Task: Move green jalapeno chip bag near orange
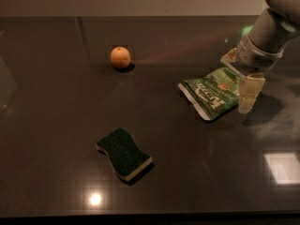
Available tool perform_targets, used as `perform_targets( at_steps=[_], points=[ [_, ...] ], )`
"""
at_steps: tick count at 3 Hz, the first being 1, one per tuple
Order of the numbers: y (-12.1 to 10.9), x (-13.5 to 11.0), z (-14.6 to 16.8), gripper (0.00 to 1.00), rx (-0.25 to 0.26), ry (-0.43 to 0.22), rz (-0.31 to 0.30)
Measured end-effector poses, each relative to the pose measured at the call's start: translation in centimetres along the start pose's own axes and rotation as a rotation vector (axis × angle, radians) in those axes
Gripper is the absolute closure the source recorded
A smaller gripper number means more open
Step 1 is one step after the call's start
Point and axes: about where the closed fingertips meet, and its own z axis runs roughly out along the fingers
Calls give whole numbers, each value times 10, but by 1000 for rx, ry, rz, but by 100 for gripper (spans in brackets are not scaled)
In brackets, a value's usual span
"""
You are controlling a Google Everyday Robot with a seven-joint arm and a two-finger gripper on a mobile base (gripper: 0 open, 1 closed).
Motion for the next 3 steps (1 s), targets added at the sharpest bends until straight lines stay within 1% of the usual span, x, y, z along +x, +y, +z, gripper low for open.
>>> perform_targets(
  at_steps=[1,2,3],
  points=[
    [-15,4,18,0,-7,9,-22],
    [-23,5,31,15,-18,24,-36],
    [-26,4,34,37,-24,39,-53]
  ],
)
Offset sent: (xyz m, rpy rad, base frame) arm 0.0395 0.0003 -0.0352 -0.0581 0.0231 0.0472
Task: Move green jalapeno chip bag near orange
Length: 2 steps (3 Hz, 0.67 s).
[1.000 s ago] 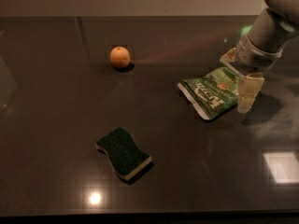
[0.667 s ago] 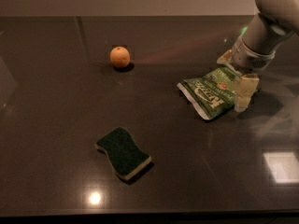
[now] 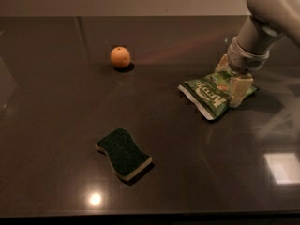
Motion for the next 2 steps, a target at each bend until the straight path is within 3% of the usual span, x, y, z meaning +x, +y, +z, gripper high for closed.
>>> perform_targets(
  at_steps=[2],
  points=[
    [-6,-10,-19,83,8,9,-32]
  ],
)
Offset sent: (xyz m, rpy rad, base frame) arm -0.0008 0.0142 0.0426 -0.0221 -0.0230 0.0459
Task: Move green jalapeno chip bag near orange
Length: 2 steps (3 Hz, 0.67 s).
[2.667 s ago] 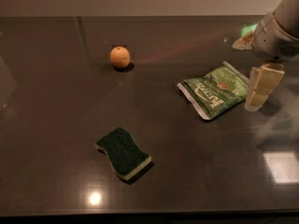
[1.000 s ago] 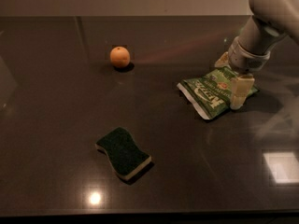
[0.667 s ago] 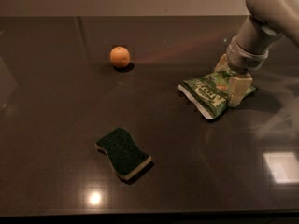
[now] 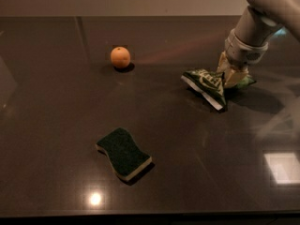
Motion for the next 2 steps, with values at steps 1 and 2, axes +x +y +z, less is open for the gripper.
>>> perform_targets(
  at_steps=[1,2],
  points=[
    [-9,-12,-13,100,14,4,-9],
    [-31,-33,-25,100,45,0,-13]
  ],
)
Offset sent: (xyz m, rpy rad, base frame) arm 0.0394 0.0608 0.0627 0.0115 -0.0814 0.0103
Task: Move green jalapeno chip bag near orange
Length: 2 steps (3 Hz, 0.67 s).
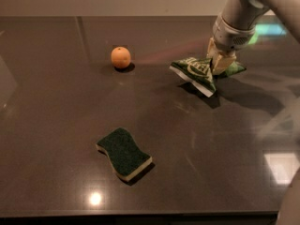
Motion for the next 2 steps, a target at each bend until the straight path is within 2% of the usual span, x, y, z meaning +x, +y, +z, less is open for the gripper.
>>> perform_targets(
  at_steps=[2],
  points=[
    [-43,-65,-8,100,67,-22,-99]
  ],
)
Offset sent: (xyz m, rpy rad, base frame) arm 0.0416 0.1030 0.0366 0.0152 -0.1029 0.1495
